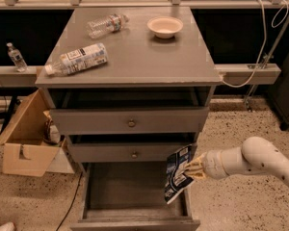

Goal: Pick blue chip bag from bottom drawer and place on counter

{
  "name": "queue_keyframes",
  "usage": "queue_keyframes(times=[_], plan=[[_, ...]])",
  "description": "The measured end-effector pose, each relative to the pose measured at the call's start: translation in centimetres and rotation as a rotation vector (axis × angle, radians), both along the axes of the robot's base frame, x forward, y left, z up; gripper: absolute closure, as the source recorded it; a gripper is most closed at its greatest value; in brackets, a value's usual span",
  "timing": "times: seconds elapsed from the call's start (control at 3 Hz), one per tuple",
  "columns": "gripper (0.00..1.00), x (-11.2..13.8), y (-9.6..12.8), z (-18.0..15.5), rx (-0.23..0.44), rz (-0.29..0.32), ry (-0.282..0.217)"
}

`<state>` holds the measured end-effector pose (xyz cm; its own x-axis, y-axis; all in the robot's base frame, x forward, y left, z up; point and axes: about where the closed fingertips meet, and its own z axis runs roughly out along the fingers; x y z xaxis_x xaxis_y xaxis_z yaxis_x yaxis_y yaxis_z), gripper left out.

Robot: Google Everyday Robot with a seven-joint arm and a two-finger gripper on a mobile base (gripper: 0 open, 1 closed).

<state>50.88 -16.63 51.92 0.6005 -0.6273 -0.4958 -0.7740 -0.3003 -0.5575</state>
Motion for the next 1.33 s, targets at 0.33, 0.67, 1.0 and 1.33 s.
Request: queue_keyframes(times=[0.33, 0.67, 1.0, 1.33], plan=[[1.00, 0.5, -0.7, 4.7, 0.037, 0.002, -0.072], [1.00, 0.9, -1.6, 9.9, 0.039, -0.004, -0.149], [1.00, 1.2, -3.2, 16.3, 0.021, -0.026, -0.233], [1.00, 2.1, -3.6, 21.4, -0.006, -0.020, -0.304]])
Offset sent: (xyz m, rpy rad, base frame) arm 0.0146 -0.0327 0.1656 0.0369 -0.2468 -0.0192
